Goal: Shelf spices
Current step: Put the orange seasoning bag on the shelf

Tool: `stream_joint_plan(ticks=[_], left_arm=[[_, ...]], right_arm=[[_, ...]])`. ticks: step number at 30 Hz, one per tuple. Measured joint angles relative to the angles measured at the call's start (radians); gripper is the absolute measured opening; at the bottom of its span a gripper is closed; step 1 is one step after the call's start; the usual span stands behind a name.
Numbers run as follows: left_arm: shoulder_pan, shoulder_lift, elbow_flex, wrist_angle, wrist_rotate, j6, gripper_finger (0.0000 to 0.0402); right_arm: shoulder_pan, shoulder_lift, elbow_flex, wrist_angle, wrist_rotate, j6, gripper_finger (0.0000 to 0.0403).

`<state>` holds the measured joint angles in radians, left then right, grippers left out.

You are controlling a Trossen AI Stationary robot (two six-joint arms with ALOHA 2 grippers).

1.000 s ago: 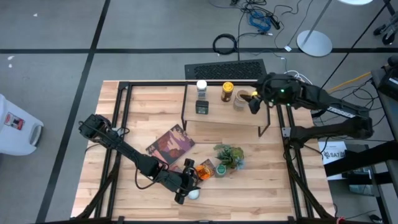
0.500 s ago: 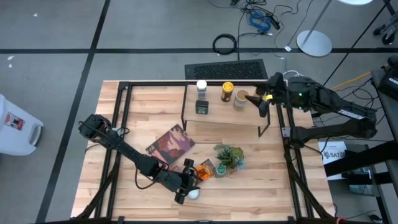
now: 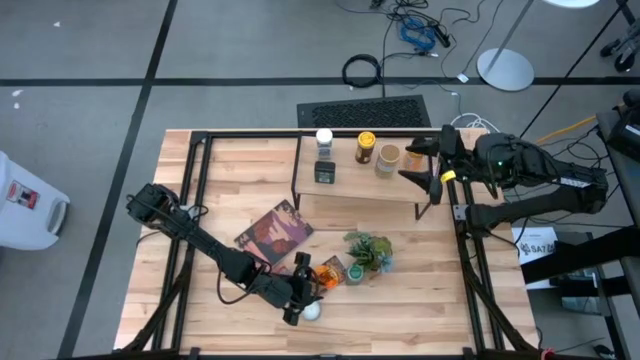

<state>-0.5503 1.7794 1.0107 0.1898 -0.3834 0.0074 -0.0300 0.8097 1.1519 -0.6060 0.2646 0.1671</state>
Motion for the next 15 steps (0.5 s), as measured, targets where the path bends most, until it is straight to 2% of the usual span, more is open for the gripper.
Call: stream_joint_plan(ticks=[15], left_arm=[[0.026, 0.0, 0.0, 0.008, -0.072, -0.028, 0.0171]], right_arm=[[0.14, 0.013, 0.0, -0.005, 0.0, -0.052, 0.0316]])
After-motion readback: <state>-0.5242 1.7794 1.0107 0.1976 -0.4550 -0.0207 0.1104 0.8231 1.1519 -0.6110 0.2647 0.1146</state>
